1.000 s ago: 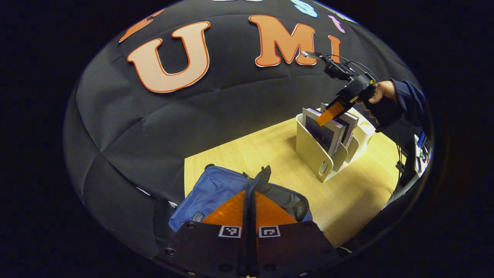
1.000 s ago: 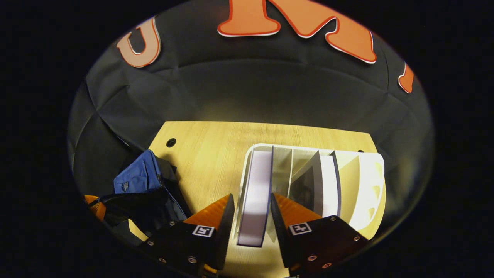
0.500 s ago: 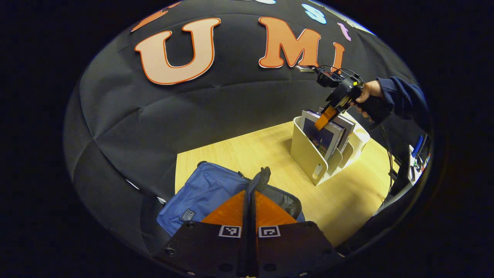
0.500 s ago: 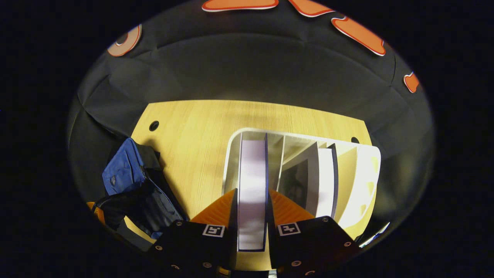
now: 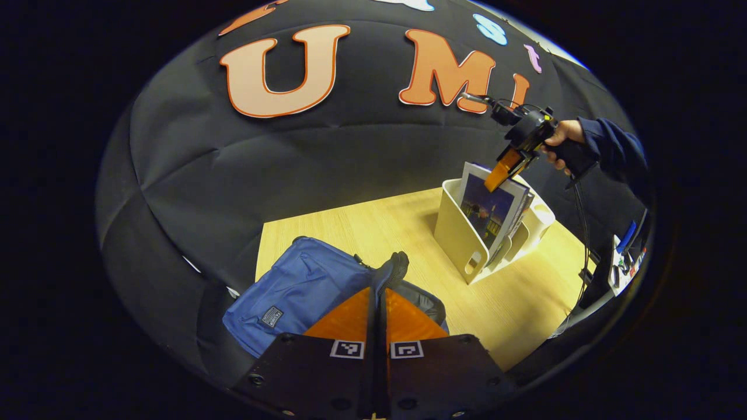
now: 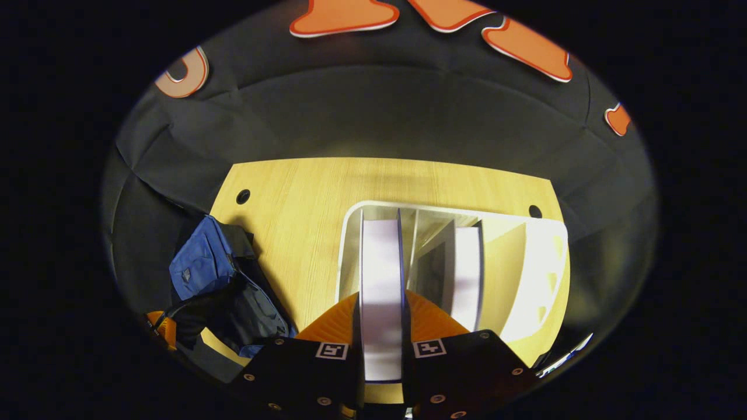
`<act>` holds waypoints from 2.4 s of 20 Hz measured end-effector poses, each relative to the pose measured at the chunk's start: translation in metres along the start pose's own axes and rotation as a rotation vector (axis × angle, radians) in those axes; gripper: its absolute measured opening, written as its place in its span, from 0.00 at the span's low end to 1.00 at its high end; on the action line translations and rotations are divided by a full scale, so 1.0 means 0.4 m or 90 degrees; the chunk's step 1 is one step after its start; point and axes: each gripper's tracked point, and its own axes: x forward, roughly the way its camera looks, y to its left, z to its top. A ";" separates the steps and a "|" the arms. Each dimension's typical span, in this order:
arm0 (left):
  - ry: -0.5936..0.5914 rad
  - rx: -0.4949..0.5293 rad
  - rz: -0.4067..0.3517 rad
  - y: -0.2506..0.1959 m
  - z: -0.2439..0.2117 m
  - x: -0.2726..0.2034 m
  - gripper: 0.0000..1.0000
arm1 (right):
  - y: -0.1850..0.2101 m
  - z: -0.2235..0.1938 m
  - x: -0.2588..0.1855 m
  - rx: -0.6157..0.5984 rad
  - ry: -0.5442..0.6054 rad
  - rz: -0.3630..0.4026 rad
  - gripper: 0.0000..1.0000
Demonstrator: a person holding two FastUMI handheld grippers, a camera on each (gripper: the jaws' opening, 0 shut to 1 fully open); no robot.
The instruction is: Open the schoolbag, grab two books from the bookshelf and put them into the schoolbag.
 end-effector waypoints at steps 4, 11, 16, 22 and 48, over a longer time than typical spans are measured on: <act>-0.001 -0.010 0.003 0.002 0.000 -0.005 0.02 | -0.019 0.041 -0.108 0.023 -0.051 0.032 0.25; 0.001 -0.038 0.015 0.036 0.042 -0.012 0.02 | -0.036 0.063 -0.344 0.082 -0.175 0.119 0.25; 0.003 -0.040 0.037 0.075 0.083 -0.016 0.02 | 0.031 0.036 -0.420 0.160 -0.242 0.240 0.25; 0.018 -0.058 0.047 0.081 0.115 -0.015 0.02 | 0.201 -0.086 -0.320 0.237 -0.206 0.364 0.25; 0.071 -0.042 -0.042 -0.093 0.135 0.024 0.02 | 0.587 -0.358 0.064 0.503 -0.107 0.386 0.24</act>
